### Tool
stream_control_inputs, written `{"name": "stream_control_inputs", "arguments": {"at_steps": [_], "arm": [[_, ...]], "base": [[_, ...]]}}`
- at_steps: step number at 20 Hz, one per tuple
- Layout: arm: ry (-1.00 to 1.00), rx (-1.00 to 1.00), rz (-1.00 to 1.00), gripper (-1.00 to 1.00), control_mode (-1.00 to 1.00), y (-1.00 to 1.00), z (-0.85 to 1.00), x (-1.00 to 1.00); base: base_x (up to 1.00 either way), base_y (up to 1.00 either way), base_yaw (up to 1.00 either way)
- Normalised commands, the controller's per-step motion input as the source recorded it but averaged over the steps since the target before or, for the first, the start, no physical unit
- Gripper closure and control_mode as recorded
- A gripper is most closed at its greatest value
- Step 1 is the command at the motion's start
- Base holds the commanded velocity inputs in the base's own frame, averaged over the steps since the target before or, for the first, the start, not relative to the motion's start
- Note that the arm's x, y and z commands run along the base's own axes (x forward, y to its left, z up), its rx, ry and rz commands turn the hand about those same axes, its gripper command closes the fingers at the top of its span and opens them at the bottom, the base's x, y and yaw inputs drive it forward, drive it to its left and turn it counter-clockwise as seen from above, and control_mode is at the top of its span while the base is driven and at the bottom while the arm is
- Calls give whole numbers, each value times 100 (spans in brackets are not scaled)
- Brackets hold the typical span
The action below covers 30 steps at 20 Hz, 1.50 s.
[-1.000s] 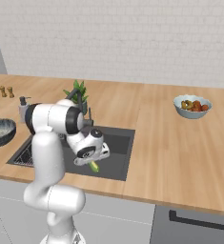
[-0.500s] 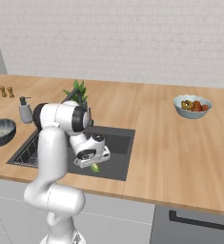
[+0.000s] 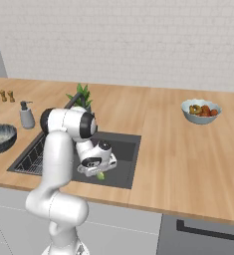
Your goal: Pick the corn from the sink and place it in the bowl. Then pick the bowl and place it in the microwave. Then close the microwave door and press the start button.
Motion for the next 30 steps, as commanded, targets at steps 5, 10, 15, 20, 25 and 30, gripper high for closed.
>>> {"name": "stream_control_inputs", "arguments": {"at_steps": [5,10,15,20,25,30], "arm": [[1,0,1,100,-100,0,-8,-1],[0,0,0,100,-100,0,31,-14],[-11,0,0,100,-100,0,96,-22],[-16,0,0,100,-100,0,100,-33],[-12,0,0,100,-100,-6,100,-34],[-12,0,0,100,-100,-21,100,-24]], "base": [[0,0,0],[0,0,0],[0,0,0],[0,0,0],[0,0,0],[0,0,0]]}}
